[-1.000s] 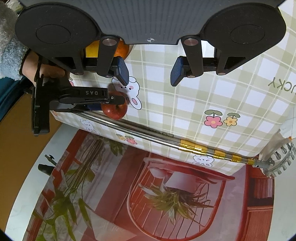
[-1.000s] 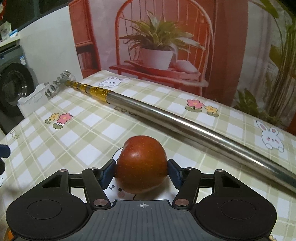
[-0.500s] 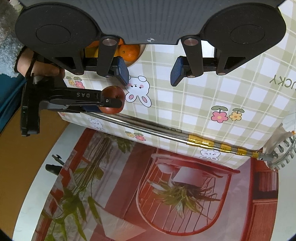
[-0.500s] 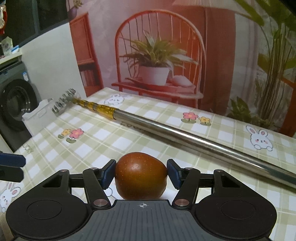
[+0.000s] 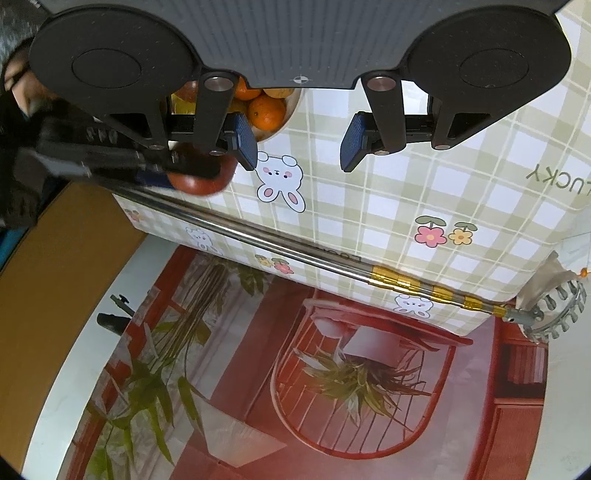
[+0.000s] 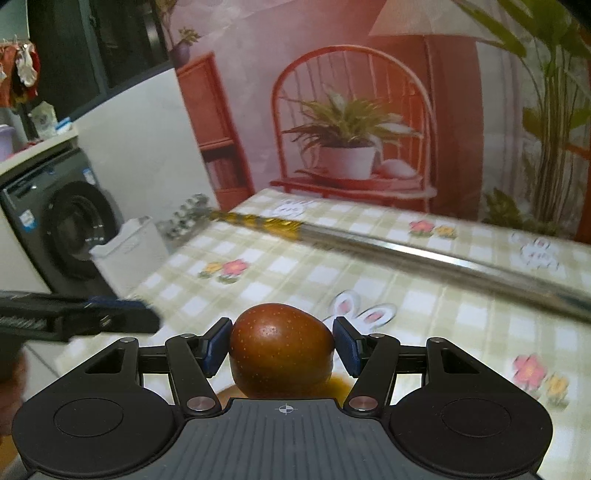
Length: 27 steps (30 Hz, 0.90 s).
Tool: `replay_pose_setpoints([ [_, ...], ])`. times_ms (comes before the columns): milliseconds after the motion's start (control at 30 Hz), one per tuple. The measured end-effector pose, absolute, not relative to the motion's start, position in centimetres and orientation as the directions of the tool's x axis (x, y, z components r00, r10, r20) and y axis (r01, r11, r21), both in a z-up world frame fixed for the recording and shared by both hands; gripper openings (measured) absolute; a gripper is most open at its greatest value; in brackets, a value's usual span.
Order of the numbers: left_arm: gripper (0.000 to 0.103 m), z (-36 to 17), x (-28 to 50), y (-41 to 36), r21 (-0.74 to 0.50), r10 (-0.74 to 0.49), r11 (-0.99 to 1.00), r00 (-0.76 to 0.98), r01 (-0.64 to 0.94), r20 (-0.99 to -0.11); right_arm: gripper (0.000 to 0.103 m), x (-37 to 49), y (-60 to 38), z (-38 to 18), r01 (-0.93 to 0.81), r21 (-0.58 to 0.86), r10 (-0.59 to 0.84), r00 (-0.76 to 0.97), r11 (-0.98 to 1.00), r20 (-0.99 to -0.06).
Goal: Organize fruits
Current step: 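Carry the red apple onto the plate and open the right tool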
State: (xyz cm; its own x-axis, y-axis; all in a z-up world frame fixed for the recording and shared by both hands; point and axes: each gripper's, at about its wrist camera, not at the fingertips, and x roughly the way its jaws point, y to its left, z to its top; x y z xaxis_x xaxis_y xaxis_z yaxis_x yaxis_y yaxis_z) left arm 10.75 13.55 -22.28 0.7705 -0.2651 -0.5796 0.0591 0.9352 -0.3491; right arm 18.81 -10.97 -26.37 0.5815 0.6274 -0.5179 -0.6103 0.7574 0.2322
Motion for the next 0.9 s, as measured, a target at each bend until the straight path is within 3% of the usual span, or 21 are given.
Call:
replay_pose_setpoints([
  [333, 0.052, -22.3, 8.7, 14.5, -0.357, -0.263, 0.933, 0.774, 0.051, -0.576, 0.056, 14.9, -9.5, -28.2, -0.593, 0.288, 0.633, 0.530, 0.752, -0.564],
  [600, 0.052, -22.8, 8.4, 14.7, -0.364, -0.271, 0.930, 0.767, 0.053, -0.581, 0.056, 13.7, -7.2, -28.2, -0.641, 0.138, 0.577, 0.550, 0.755, -0.604],
  [900, 0.052, -23.1, 8.6, 14.6, -0.372, -0.284, 0.926, 0.755, 0.057, -0.590, 0.057, 13.2, -6.7, -28.3, -0.640, 0.091, 0.534, 0.544, 0.763, -0.647],
])
